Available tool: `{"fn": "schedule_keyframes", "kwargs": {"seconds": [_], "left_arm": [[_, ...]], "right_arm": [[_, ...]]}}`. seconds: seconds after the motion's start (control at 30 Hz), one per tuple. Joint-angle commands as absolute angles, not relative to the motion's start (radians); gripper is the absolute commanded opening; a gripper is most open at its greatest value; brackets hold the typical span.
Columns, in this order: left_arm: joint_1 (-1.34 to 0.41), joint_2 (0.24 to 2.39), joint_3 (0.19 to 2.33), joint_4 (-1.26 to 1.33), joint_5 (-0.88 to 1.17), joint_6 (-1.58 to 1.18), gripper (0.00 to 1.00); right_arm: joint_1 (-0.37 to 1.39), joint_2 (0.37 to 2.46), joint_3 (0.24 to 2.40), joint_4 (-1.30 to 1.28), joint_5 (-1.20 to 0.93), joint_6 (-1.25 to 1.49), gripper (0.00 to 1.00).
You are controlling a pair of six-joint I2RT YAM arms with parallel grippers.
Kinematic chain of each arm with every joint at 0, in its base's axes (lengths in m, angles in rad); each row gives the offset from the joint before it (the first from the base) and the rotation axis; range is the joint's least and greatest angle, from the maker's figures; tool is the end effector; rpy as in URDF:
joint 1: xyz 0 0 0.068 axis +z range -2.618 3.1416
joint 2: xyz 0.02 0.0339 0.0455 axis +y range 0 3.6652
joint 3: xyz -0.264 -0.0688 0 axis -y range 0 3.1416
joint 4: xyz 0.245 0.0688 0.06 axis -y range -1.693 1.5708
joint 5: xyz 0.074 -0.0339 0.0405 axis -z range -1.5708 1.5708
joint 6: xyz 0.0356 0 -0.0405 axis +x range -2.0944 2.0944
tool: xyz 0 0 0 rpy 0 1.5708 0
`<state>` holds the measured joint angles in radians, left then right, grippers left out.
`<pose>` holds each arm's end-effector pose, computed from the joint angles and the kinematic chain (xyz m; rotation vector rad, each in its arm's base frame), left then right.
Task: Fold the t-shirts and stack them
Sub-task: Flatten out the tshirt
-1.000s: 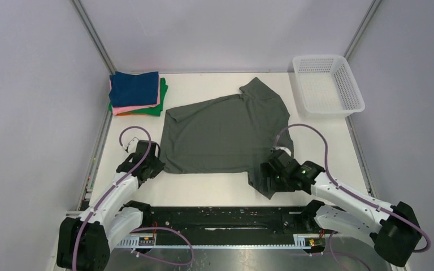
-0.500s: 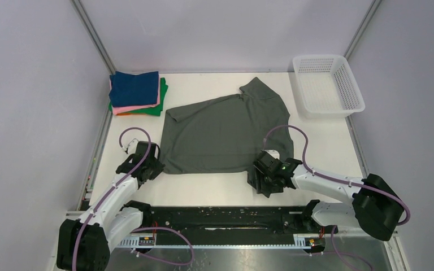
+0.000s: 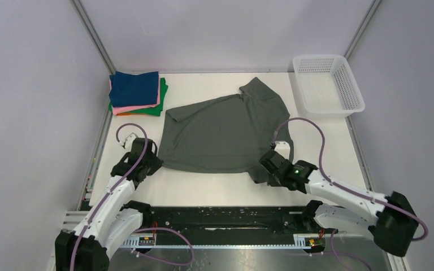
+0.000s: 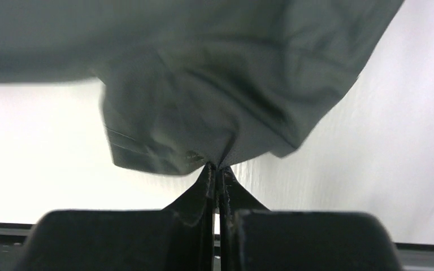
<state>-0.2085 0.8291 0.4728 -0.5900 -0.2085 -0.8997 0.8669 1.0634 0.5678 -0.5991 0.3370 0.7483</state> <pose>0.1540 -0.0250 0.1906 -0.9255 2.3213 -0.2020 0.1288 0.1335 0.1849 -0.0464 2.5725 0.1485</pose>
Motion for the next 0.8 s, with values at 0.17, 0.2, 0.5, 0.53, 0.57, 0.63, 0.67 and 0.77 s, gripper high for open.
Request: {"fn": "schedule_keyframes", "kwargs": {"seconds": [0.17, 0.2, 0.5, 0.53, 0.57, 0.63, 0.67, 0.77], "left_arm": [[-0.209, 0.695, 0.753, -0.568, -0.150, -0.838, 0.00], [-0.209, 0.682, 0.787, -0.569, -0.143, -0.833, 0.00], [-0.210, 0.614, 1.141, -0.608, -0.119, -0.797, 0.00], [-0.210, 0.613, 1.175, -0.609, -0.106, -0.794, 0.00], [-0.210, 0.614, 1.214, -0.611, -0.092, -0.791, 0.00], [-0.210, 0.614, 1.291, -0.617, -0.064, -0.782, 0.00], [-0.210, 0.614, 1.331, -0.623, -0.051, -0.778, 0.00], [-0.210, 0.611, 1.452, -0.646, -0.027, -0.760, 0.00]], "right_arm": [[0.841, 0.750, 0.842, -0.599, 0.671, 0.536, 0.00], [0.840, 0.724, 0.875, -0.600, 0.701, 0.514, 0.00], [0.841, 0.617, 1.190, -0.597, 0.723, 0.246, 0.00], [0.841, 0.620, 1.235, -0.603, 0.696, 0.222, 0.00], [0.841, 0.623, 1.276, -0.609, 0.675, 0.200, 0.00], [0.841, 0.629, 1.361, -0.617, 0.634, 0.159, 0.00], [0.840, 0.632, 1.404, -0.625, 0.612, 0.143, 0.00], [0.840, 0.649, 1.542, -0.659, 0.485, 0.098, 0.00]]}}
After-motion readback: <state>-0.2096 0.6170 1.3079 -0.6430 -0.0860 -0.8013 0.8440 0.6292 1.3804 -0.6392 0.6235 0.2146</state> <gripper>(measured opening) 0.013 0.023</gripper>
